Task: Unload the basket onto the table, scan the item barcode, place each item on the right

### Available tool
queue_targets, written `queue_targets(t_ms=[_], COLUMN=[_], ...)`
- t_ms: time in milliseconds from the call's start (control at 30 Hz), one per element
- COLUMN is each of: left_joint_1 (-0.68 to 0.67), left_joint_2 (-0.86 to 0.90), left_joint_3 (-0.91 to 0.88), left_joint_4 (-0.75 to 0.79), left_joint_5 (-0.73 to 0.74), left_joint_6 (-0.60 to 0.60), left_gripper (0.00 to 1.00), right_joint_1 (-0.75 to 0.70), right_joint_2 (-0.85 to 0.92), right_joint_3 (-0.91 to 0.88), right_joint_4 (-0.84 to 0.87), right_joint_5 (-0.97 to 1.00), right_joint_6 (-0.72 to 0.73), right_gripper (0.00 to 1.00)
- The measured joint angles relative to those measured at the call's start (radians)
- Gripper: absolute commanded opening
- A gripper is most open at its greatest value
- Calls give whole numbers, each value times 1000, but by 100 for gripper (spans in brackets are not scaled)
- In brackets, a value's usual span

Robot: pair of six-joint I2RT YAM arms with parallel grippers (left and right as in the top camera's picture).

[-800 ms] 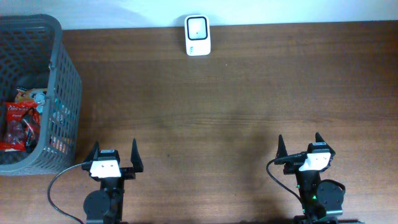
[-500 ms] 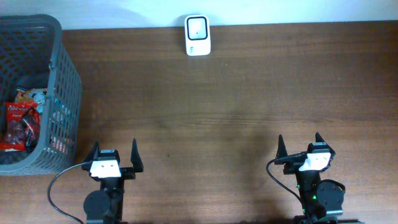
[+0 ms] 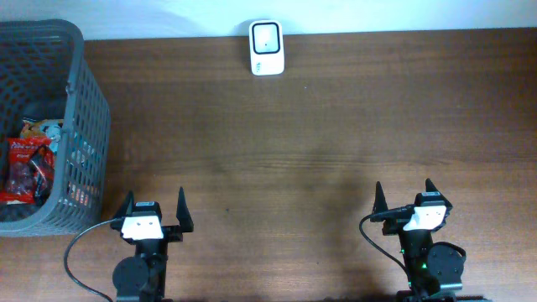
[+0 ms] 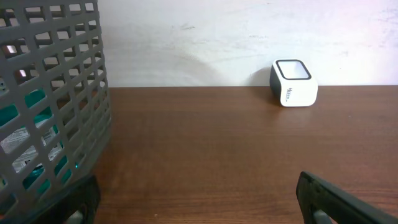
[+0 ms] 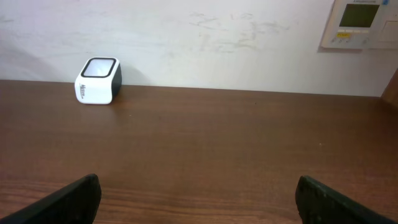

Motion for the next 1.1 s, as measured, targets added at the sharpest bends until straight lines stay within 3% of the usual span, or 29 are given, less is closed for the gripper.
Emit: queue_targets(t_ms=[100, 133, 200, 233, 300, 367, 467, 533, 600, 633, 667, 733, 767, 833, 867, 900, 933, 1000, 1067, 1100], left_joint_1=[0, 2, 4, 3, 3, 3, 3, 3, 3, 3, 3, 3, 2, 3, 3, 10, 30, 115, 263, 336], left_joint_2=[0, 0, 3, 2, 6, -1, 8, 67, 259, 371, 517, 708, 782, 1046, 1242, 1368, 1577, 1870, 2001, 2013], left_joint_3=[-3, -3, -4, -2, -4, 4, 76, 267, 615, 781, 926, 1110, 1201, 1553, 1816, 1975, 2255, 2647, 2848, 2861], left_joint_4=[37, 88, 180, 291, 512, 799, 766, 571, 48, -161, -267, -307, -415, -730, -888, -1039, -1185, -1351, -1403, -1411], left_joint_5=[10, 84, 321, 522, 685, 729, 665, 587, 554, 613, 720, 850, 811, 603, 467, 410, 341, 276, 186, 138], left_joint_6=[-11, -47, -116, -148, -175, -185, -151, -92, -18, 18, 49, 72, 40, -20, -33, -38, -45, -58, -135, -160], left_gripper=[99, 99, 99, 99, 99, 99, 99, 99, 99, 99, 99, 99, 99, 99, 99, 99, 99, 99, 99, 99], right_joint_1=[0, 0, 0, 0, 0, 0, 0, 0, 0, 0, 0, 0, 0, 0, 0, 0, 0, 0, 0, 0], right_joint_2=[0, 0, 0, 0, 0, 0, 0, 0, 1, 0, 1, 0, 0, 0, 2, 2, 2, 1, 1, 1], right_joint_3=[0, 0, 0, 0, 0, 0, 0, 0, 0, 0, 0, 0, 0, 0, 0, 0, 0, 0, 0, 0], right_joint_4=[0, 0, 0, 0, 1, 0, 0, 0, 0, 2, 0, 0, 0, 0, 0, 0, 0, 0, 0, 0], right_joint_5=[0, 0, 0, 0, 0, 0, 0, 0, -1, 0, 0, 0, 0, 0, 0, 0, 0, -1, 0, 0], right_joint_6=[1, -1, 0, -1, 0, 0, 0, -1, -1, 0, 0, 0, 0, 0, 0, 0, 0, 0, 0, -1], right_gripper=[99, 99, 98, 99, 99, 99, 99, 99, 99, 99, 99, 98, 99, 99, 99, 99, 99, 99, 99, 99])
